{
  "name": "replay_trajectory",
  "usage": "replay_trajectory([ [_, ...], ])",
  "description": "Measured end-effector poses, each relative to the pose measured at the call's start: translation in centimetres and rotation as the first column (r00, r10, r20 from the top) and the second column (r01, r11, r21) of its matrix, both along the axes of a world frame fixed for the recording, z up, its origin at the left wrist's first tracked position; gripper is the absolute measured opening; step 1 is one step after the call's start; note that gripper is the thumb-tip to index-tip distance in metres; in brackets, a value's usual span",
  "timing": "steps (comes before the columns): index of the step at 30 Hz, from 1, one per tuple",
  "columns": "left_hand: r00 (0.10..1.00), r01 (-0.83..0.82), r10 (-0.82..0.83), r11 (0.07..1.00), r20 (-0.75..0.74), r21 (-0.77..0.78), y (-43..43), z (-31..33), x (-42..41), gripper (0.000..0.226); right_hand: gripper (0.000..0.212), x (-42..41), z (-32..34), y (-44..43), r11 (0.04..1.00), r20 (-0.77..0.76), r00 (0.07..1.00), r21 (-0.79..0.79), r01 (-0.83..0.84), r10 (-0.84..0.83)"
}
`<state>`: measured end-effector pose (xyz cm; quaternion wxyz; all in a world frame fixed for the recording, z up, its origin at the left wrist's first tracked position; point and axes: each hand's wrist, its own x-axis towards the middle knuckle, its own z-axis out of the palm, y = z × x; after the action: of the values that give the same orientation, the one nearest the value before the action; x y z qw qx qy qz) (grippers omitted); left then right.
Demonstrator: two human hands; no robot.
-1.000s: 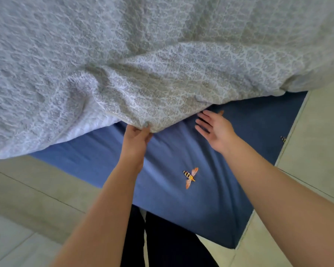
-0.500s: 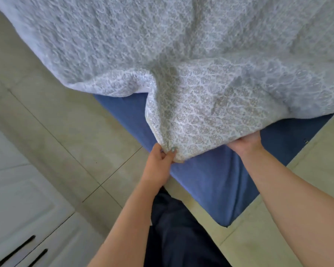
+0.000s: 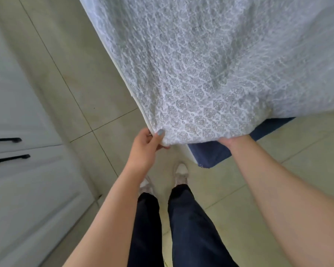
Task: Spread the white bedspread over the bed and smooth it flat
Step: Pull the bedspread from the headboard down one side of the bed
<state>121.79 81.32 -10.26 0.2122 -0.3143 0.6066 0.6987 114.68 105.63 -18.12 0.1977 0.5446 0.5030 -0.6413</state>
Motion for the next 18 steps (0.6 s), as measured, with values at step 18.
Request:
replay_trajectory([
  [18, 0.996, 0.014, -0.021, 0.997, 0.084, 0.078, 17.5, -2.2, 9.2, 0.008, 0.015, 14.0, 5.2, 8.0, 0.808, 0.076, 0.809, -0.155, -0.568, 0.583],
])
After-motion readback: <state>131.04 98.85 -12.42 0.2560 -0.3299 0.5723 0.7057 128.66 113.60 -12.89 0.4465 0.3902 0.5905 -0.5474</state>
